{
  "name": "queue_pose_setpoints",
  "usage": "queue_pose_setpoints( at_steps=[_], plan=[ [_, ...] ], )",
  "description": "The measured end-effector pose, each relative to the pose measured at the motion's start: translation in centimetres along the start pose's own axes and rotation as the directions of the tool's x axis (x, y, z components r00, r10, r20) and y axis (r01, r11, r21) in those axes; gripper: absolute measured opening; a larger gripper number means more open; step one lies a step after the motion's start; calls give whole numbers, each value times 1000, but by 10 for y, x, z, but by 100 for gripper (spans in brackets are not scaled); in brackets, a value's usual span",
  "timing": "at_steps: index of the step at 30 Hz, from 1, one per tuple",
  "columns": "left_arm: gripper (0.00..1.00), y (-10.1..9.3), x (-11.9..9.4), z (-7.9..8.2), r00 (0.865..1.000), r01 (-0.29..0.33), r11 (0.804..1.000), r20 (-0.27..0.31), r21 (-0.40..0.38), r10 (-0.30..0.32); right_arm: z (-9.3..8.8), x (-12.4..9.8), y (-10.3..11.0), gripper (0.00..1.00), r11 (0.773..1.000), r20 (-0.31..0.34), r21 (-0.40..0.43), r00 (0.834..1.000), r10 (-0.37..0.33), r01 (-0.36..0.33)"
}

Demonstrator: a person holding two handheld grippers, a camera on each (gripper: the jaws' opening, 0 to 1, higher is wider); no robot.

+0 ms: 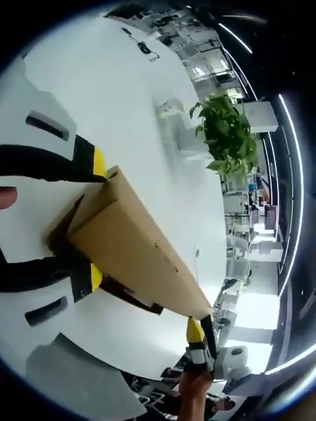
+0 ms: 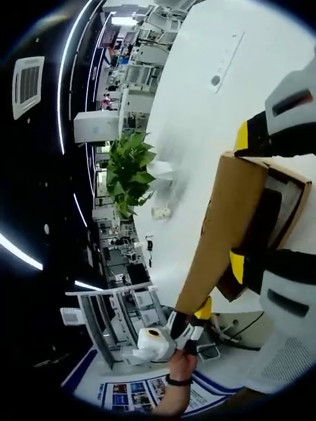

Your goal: Operate the shoe box by opening the lid, removing the specified soft item, and placing it in the target area until the item is outside and the box remains undamaged.

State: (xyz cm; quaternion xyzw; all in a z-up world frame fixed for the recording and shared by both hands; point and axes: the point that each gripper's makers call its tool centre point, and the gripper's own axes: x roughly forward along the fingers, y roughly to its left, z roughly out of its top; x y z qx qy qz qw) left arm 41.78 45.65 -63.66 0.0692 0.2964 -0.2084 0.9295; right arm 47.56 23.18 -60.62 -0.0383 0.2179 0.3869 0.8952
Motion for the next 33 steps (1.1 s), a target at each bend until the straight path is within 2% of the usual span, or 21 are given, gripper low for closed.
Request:
queue_pose_setpoints(
  at_steps=[4, 10, 12, 15, 25, 33],
  plan=[
    [38, 4, 0, 2, 1000, -19, 1000, 3, 12, 19, 5, 0, -1, 53, 1000, 6, -18, 1000, 4, -4],
    [32, 12, -1, 9, 999, -26, 1000, 19, -12, 26, 12, 1, -2, 55, 999, 22, -33, 1000, 18, -17],
    [31, 14, -1, 11, 999, -27, 1000, 23, -12, 27, 12, 2, -4, 53, 995, 3, -98, 1000, 4, -4],
    [28, 16, -1, 12, 999, -33, 999, 24, -3, 33, 16, 4, -6, 53, 996, 8, -93, 1000, 13, -13],
    [20, 26, -2, 21, 997, -57, 998, 43, -9, 57, 25, 12, -21, 40, 990, 9, -139, 1000, -6, 7],
    [16, 34, -1, 28, 996, -70, 998, 52, -11, 70, 34, 17, -27, 37, 990, 20, -143, 1000, -16, 19]
  ],
)
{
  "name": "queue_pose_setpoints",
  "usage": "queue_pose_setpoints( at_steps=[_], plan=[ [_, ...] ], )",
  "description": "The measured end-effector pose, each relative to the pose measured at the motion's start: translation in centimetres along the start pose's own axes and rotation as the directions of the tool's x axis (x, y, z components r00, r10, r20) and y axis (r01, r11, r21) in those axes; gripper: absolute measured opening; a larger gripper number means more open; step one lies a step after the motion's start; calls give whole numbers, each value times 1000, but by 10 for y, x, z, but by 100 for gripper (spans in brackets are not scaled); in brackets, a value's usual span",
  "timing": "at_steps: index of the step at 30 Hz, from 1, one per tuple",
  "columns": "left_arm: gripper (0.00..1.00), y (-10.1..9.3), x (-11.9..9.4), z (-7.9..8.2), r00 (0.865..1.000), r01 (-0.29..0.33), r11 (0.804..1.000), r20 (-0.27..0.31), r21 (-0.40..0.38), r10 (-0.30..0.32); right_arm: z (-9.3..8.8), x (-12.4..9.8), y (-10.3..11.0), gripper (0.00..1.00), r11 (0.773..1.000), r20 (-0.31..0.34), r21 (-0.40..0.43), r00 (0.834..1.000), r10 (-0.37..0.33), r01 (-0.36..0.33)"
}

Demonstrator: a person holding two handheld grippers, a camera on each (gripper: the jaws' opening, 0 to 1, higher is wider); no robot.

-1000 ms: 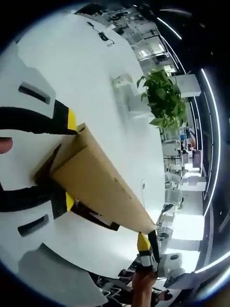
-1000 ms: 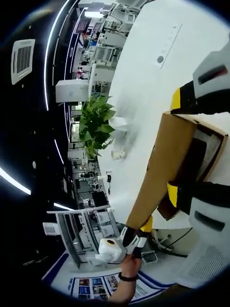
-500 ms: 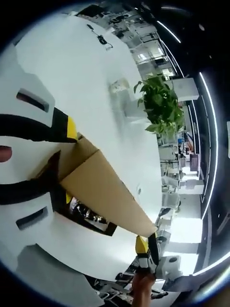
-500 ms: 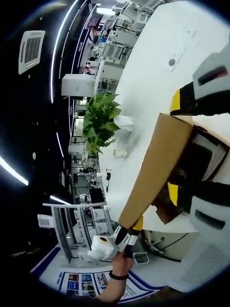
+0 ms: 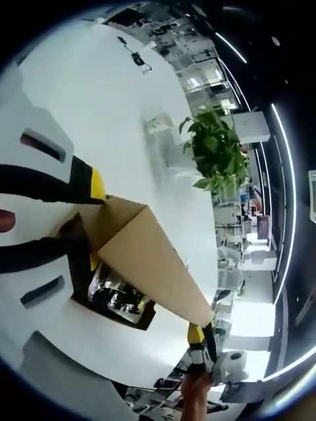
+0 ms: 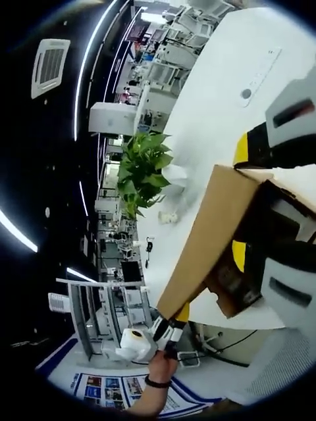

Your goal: Operate the shoe box by opening the lid, removing the specified soft item, and placing it in the target area until the item is outside and the box remains undamaged.

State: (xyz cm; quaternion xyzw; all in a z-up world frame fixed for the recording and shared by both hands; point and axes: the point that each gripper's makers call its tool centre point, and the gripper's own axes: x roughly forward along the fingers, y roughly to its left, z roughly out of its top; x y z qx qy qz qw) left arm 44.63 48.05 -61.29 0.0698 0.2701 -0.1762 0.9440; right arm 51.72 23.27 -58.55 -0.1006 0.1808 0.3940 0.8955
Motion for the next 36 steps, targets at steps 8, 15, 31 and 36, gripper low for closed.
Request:
queue_pose_setpoints(
  at_steps=[8, 15, 31, 36],
  plan=[
    [13, 6, 2, 5, 1000, -7, 1000, 9, -11, 7, 4, 5, -5, 31, 1000, -8, -17, 1000, -21, 21],
    [12, 9, 4, 8, 1000, -7, 1000, 18, -16, 7, 3, 12, -10, 26, 999, -33, -36, 999, -39, 38],
    [10, 18, 9, 15, 1000, -20, 999, 24, -35, 20, -35, 37, -36, 18, 992, -174, -36, 977, -125, 120],
    [10, 21, 11, 18, 999, -23, 999, 25, -41, 24, -38, 42, -38, 9, 992, -187, -36, 975, -123, 118]
  ],
)
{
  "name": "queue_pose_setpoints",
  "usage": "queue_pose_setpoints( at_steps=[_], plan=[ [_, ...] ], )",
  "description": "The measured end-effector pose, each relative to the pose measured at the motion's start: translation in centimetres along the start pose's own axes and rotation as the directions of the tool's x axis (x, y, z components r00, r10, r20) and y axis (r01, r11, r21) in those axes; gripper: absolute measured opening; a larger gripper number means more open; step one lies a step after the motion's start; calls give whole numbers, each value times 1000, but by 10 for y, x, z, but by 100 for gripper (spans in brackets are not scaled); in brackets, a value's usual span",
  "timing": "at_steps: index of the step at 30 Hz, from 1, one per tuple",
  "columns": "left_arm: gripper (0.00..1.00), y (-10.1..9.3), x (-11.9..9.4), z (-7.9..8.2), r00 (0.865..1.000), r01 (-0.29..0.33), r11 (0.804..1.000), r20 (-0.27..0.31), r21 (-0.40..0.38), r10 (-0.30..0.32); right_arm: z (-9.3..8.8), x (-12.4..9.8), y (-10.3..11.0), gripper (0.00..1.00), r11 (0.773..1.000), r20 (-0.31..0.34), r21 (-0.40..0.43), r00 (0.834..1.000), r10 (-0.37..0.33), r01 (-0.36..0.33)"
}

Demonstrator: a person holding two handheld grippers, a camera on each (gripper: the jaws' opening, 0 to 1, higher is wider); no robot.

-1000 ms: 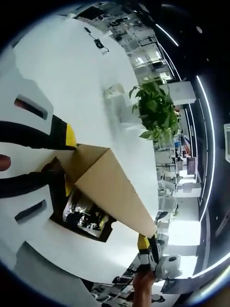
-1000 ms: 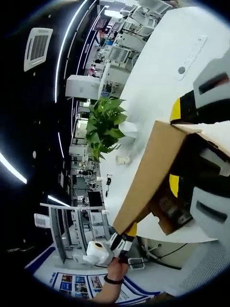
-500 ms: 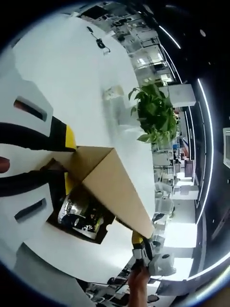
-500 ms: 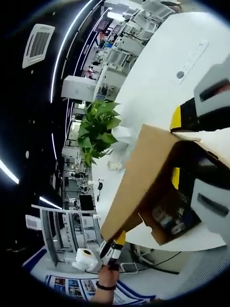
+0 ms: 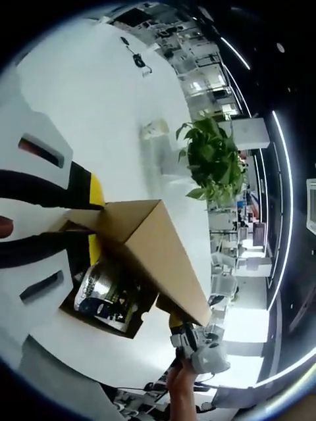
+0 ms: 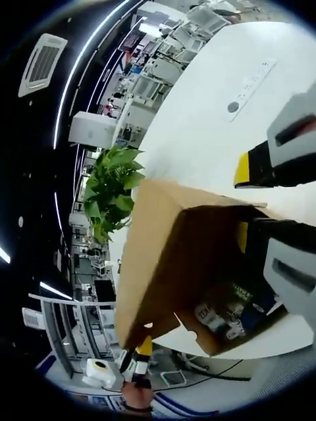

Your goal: Operate the shoe box by opening the lid, removing the specified soft item, and placing it in the target area until the item is outside and the box remains undamaged.

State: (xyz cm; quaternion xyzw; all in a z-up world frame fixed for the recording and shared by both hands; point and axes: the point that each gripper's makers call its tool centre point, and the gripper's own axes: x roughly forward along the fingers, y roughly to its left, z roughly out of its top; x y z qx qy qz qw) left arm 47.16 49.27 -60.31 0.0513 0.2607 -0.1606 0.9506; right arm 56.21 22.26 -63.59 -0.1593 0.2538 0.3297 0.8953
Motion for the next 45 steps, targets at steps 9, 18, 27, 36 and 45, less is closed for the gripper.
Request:
queue_pose_setpoints(
  at_steps=[9, 18, 27, 36, 45],
  plan=[
    [9, 6, 5, 5, 1000, -10, 1000, 7, -14, 10, 0, 9, -4, 0, 1000, -21, -1, 1000, -15, 15],
    [8, 17, 15, 10, 999, -35, 999, 12, -28, 35, 6, 15, -11, 0, 1000, -44, 18, 999, -17, 18],
    [8, 27, 26, 14, 998, -56, 998, 0, -30, 56, 10, 19, -13, 0, 1000, -54, 23, 998, -13, 14],
    [7, 35, 36, 17, 998, -67, 997, -13, -32, 67, 14, 25, -16, 0, 1000, -63, 13, 998, -7, 8],
    [7, 44, 47, 19, 997, -74, 997, -29, -39, 73, 17, 33, -19, 0, 1000, -77, 0, 997, -6, 6]
  ],
)
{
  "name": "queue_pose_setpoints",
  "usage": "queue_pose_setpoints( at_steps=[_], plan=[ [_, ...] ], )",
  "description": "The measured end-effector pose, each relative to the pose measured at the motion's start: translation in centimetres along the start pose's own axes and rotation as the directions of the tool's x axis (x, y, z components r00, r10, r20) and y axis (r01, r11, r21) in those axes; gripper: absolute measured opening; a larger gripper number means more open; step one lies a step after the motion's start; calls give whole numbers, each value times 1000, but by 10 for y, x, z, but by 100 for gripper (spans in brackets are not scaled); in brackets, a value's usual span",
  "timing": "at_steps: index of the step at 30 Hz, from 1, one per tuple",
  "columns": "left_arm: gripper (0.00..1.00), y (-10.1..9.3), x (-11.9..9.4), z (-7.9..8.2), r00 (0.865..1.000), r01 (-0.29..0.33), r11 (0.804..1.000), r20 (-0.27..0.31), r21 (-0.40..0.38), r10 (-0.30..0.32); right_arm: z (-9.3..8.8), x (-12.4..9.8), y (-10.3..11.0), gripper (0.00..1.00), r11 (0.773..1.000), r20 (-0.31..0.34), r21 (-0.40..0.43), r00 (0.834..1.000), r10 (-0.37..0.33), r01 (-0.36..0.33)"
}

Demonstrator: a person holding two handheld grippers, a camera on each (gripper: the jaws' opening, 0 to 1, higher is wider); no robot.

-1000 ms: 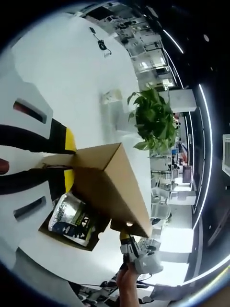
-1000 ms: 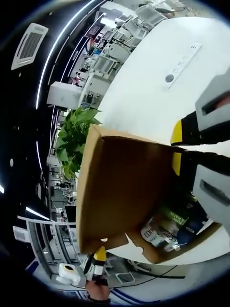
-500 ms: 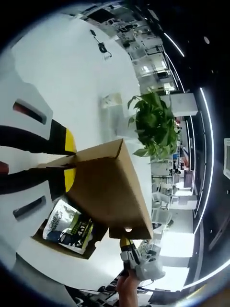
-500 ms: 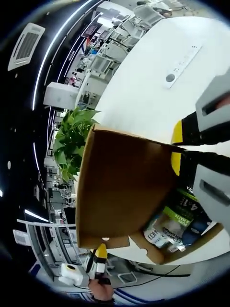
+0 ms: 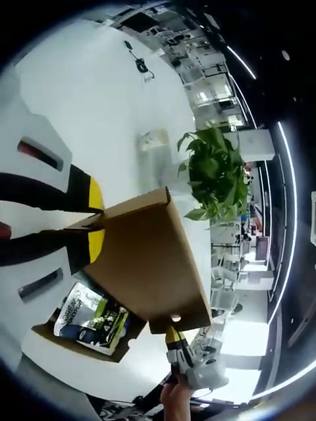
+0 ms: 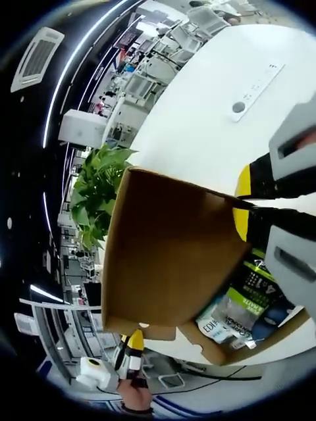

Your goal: Operate the shoe box by opening the lid, removing the specified soft item, and placing it in the target area until the item is outside and the box remains undamaged.

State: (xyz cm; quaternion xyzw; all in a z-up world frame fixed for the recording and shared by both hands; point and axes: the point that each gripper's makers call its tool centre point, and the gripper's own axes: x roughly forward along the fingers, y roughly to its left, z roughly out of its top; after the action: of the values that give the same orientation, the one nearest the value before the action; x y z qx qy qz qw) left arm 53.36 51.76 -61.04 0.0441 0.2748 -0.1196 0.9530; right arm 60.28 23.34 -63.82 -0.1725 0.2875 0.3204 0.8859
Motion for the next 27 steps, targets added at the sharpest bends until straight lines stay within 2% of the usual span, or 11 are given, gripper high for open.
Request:
queue_pose_setpoints(
  at_steps=[12, 27],
  plan=[
    [7, 8, 19, 1, 1000, -12, 1000, -25, -22, 11, 4, 12, -5, 0, 1000, -11, 22, 1000, -11, 11],
    [7, 19, 41, -4, 998, -18, 1000, -58, -21, 17, 7, 30, -10, 0, 1000, -43, 6, 999, -17, 18]
  ],
)
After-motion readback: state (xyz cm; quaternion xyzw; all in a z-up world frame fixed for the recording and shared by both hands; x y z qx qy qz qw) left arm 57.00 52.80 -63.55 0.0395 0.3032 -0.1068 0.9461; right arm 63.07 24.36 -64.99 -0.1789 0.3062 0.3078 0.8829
